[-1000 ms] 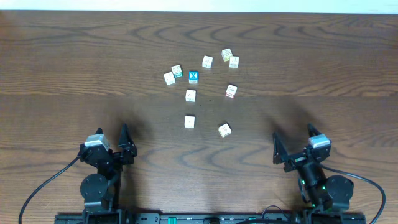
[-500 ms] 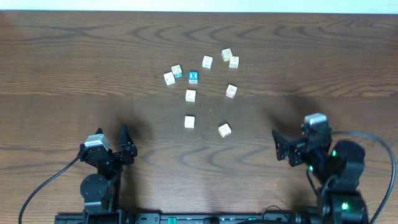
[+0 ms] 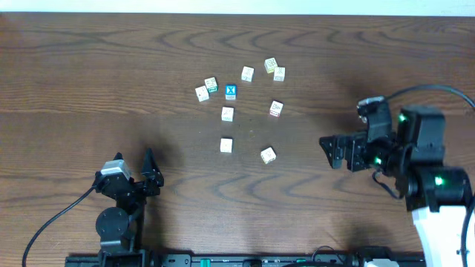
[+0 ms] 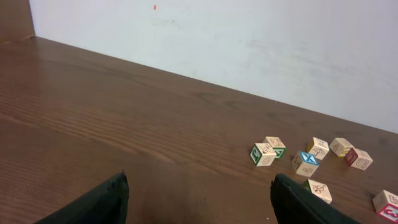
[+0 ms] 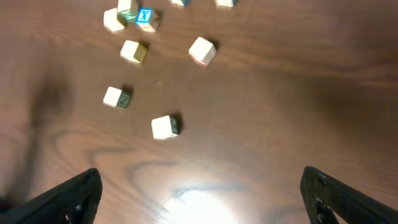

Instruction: Lift 3 blocks

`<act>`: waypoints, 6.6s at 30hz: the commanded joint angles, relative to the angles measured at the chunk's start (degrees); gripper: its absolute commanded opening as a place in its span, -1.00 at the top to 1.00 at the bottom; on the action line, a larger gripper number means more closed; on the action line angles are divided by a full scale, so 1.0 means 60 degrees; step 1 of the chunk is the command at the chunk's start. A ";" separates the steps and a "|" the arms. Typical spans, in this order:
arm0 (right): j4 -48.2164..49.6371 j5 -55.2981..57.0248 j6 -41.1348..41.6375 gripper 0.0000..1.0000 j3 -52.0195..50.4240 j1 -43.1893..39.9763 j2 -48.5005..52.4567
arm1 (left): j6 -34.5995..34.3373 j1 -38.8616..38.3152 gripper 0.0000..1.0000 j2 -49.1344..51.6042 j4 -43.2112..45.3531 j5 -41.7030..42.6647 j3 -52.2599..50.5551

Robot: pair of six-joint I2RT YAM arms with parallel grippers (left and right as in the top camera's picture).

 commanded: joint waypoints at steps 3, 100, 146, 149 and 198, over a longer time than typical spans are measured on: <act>0.0011 0.0076 0.0280 -0.98 0.0940 0.0918 0.1067 | -0.0084 0.0007 -0.47 -0.0084 -0.0419 -0.0044 -0.0098; 0.7508 0.4601 0.6167 -0.25 0.0703 0.3938 0.8608 | -0.0084 0.0007 -0.47 -0.0084 -0.0419 -0.0044 -0.0098; 0.8105 0.5985 0.5056 -0.06 0.0703 0.3945 0.8706 | -0.0087 0.0007 -0.47 -0.0084 -0.0419 -0.0044 -0.0098; 0.8178 0.5978 0.5286 -0.05 0.0703 0.3942 0.8969 | -0.0084 0.0007 -0.47 -0.0084 -0.0419 -0.0044 -0.0098; 0.5217 0.4605 0.3916 -0.07 0.1286 0.3585 0.8171 | -0.0084 0.0007 -0.47 -0.0084 -0.0419 -0.0044 -0.0098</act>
